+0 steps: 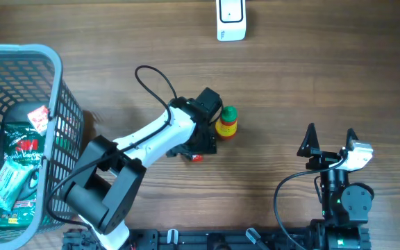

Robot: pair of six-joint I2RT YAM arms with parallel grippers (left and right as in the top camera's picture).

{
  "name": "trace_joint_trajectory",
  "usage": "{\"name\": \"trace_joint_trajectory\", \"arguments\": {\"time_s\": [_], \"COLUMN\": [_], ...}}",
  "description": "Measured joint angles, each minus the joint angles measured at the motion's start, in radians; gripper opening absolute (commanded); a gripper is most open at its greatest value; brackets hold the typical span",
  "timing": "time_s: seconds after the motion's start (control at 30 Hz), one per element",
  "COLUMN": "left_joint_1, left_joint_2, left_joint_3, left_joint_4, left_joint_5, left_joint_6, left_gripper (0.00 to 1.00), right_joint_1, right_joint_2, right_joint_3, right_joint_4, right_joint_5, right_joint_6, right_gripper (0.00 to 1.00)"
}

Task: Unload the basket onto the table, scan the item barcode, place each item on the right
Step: 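Lift sachet out and lay it on table beside the bottle, then reach left gripper into basket and grasp the toilet tissue pack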

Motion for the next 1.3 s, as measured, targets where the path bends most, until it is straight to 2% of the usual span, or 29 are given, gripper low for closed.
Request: {"name": "trace_joint_trajectory", "arguments": {"time_s": [0.43, 0.57, 0.73, 1.03, 1.3], "left_joint_1": [-0.025, -0.025, -0.025, -0.016, 0.134], "left_joint_2": [-0.004, -0.071, -0.247, -0.646, -0.909], "left_joint_3": [-0.003, -0.008, -0.009, -0.009, -0.009], "left_joint_4": [-0.115, -0.136, -0.136, -0.116, -0.065], "left_joint_5": [-0.043, -0.080, -0.130, -0.335, -0.466], "left_joint_6": [-0.003, -0.003, -0.003, -0.003, -0.003], "left_gripper": [1.00, 1.00, 1.00, 1.00, 1.00], "right_joint_1": [0.000, 0.000, 0.000, 0.000, 0.000], "right_joint_2": [0.000, 0.000, 0.000, 0.000, 0.000], "right_joint_3": [0.000, 0.000, 0.000, 0.000, 0.000], "right_joint_4": [0.000, 0.000, 0.000, 0.000, 0.000], "right_joint_5": [0.000, 0.000, 0.000, 0.000, 0.000], "right_joint_6": [0.000, 0.000, 0.000, 0.000, 0.000], "right_gripper": [1.00, 1.00, 1.00, 1.00, 1.00]}}
